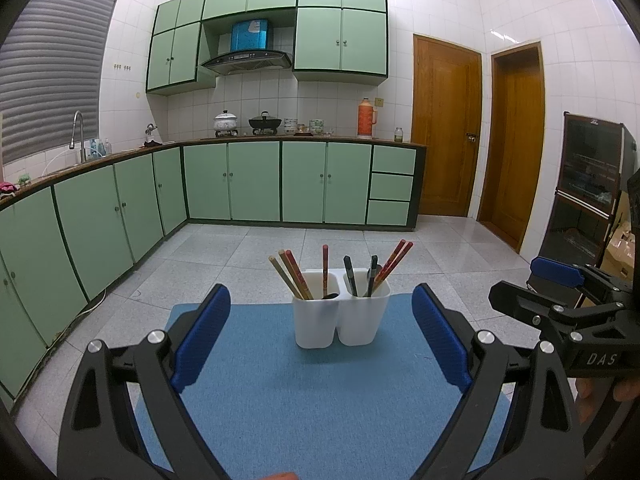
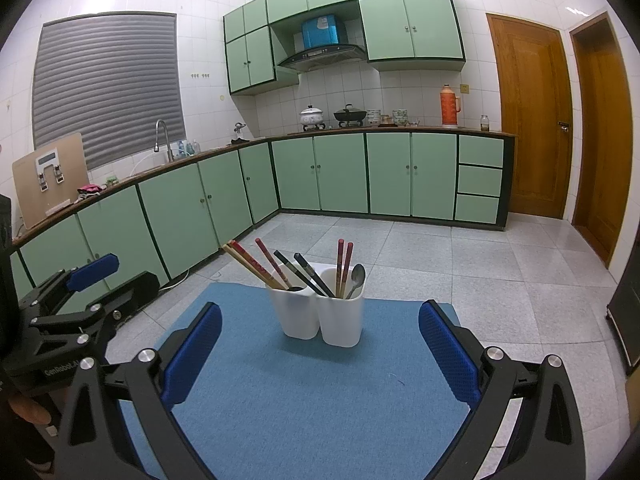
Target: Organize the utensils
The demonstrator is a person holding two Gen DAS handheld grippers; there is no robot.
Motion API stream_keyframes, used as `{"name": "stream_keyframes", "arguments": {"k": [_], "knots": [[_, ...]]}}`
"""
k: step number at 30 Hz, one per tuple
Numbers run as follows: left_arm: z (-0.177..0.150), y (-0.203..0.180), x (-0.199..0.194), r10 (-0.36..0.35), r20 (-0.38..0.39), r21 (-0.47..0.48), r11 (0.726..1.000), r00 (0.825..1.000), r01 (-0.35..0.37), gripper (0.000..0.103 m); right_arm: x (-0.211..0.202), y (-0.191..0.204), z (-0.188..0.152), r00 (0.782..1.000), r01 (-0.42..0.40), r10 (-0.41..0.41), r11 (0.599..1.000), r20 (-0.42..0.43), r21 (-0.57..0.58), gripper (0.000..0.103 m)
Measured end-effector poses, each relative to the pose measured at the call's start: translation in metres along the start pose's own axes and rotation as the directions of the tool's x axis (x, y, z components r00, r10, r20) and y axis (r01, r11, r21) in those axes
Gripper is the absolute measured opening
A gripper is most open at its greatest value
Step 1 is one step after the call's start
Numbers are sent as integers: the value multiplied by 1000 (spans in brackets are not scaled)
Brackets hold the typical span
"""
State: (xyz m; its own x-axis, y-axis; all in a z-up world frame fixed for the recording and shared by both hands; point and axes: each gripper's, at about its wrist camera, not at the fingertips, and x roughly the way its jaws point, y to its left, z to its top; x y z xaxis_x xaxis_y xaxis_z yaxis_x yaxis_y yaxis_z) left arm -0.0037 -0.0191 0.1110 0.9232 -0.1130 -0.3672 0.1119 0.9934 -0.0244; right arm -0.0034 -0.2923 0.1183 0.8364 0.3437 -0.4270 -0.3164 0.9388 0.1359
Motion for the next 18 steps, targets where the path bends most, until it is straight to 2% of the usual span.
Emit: {"name": "stream_keyframes", "arguments": {"k": [18], "knots": [[0, -1, 3, -3, -9, -7, 1000, 1000, 2, 89, 0, -3, -3, 1000, 9, -9, 1000, -5, -2, 97]]}}
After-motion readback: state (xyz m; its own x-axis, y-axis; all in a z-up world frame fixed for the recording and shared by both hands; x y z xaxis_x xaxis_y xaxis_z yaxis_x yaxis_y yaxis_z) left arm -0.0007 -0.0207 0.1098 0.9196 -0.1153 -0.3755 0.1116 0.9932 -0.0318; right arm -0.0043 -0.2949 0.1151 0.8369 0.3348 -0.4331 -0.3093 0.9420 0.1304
